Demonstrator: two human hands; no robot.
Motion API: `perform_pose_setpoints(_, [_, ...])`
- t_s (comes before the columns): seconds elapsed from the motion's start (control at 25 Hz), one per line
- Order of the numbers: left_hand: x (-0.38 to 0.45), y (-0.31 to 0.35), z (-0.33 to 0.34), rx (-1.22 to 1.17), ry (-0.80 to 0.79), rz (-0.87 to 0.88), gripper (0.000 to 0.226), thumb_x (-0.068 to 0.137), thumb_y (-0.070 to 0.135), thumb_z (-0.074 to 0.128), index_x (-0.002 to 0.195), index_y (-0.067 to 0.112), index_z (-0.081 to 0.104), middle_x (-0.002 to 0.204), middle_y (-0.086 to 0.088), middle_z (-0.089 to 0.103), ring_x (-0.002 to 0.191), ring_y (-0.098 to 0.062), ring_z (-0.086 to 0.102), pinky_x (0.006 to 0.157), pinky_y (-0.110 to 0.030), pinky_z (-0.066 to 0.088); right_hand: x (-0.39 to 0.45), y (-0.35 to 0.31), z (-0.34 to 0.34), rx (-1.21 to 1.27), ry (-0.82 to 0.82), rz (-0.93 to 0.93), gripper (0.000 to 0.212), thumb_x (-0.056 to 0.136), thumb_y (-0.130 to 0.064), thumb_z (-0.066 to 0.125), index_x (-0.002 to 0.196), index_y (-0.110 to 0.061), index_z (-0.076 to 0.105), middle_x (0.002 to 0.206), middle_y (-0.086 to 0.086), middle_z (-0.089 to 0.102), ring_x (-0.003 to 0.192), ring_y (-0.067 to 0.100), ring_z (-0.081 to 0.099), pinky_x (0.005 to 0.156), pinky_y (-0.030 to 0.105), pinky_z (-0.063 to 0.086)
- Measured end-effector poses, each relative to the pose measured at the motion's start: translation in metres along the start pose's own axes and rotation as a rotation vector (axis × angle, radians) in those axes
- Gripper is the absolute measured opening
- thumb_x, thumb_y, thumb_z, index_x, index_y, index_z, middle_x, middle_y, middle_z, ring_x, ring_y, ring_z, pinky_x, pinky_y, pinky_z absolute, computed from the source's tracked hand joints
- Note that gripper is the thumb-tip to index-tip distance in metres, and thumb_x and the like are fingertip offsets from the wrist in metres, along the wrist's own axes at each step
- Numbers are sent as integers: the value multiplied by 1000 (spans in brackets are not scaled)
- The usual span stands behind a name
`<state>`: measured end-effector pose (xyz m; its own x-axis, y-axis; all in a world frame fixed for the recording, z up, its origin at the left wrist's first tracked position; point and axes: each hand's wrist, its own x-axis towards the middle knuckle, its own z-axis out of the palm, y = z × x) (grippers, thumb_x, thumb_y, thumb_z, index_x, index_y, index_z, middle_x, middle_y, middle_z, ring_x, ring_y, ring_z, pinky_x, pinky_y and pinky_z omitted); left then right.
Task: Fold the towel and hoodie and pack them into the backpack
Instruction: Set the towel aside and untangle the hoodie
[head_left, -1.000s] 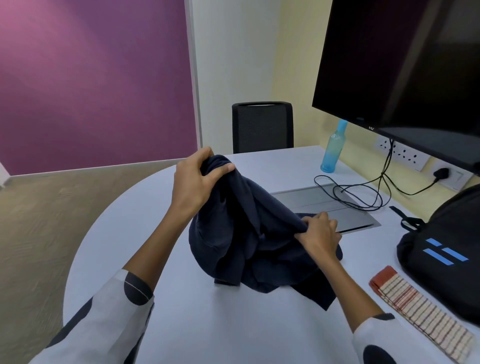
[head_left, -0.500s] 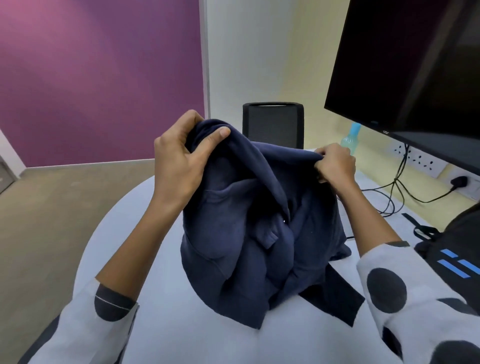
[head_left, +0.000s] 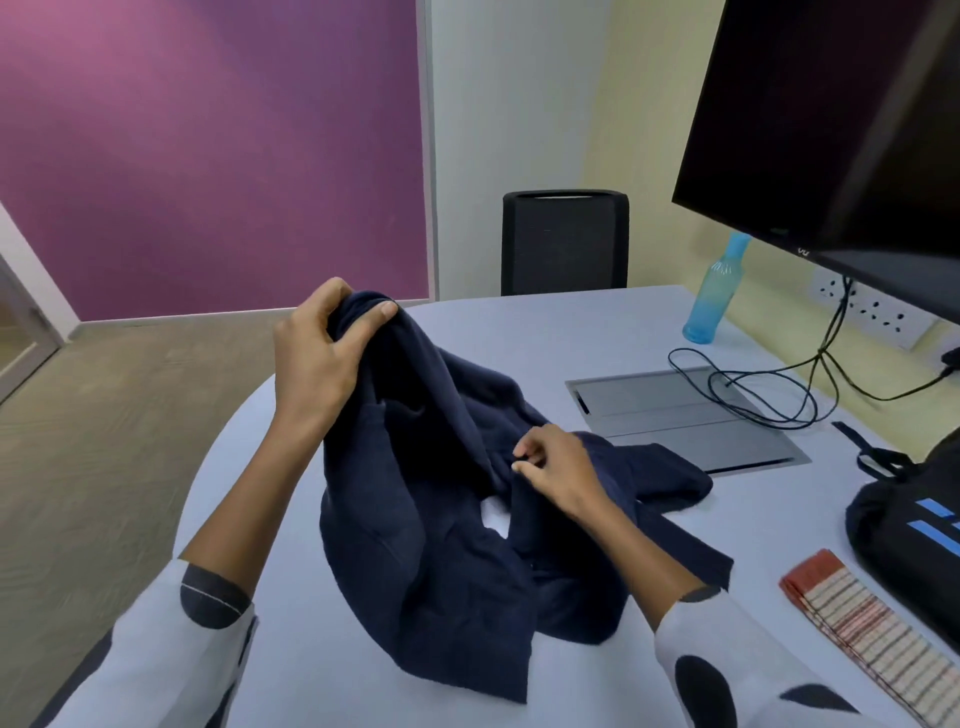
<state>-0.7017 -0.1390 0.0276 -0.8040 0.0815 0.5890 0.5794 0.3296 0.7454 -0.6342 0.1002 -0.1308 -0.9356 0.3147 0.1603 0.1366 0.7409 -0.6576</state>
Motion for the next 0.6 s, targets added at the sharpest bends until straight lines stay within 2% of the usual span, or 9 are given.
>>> perform_pose_setpoints(0.08, [1,3,-3,-1,0,10,41,86,34,68,75,0,48,69,-18,52,61,-13,42,56,-30,38,-3,-6,15,3,-56,-25,14,73,-27,77,81,-25,66,83,-12,62,77,6,61,81,32,51])
perform_pose_setpoints(0.2, [2,7,-4,-22,12,12,37,85,33,69,73,4,49,62,-6,49,58,-7,41,52,-19,36,-2,-8,33,-35,-60,0,31,73,-40,77,95,-21,67,90,-9,56,83,10,58,79,30,49])
perform_pose_setpoints(0.28, [3,4,-4,-29,29,11,37,85,34,69,73,4,50,62,-6,49,59,-8,41,53,-20,36,-4,-10,34,-3,-15,28,15,79,-31,74,83,-19,65,84,-6,55,77,11,58,74,29,49])
perform_pose_setpoints(0.4, [9,-11,-11,53,79,-18,41,86,38,67,74,4,47,66,-14,50,60,-14,42,57,-31,37,-9,-5,15,206,53,144,23,82,-14,67,65,-20,53,64,-4,54,57,3,48,60,14,39])
perform_pose_setpoints(0.52, [12,-36,-21,196,96,-56,42,85,40,65,71,7,44,60,-6,46,60,-23,42,57,-35,32,-9,1,-31,387,126,218,26,85,-12,62,62,-19,53,59,-3,51,59,8,45,63,25,38])
perform_pose_setpoints(0.6, [12,-49,-24,245,102,-93,43,84,41,66,70,6,44,60,-9,46,62,-30,43,58,-35,30,-7,-6,-71,506,109,152,26,88,-11,62,63,-16,56,58,-6,52,60,7,45,62,25,37])
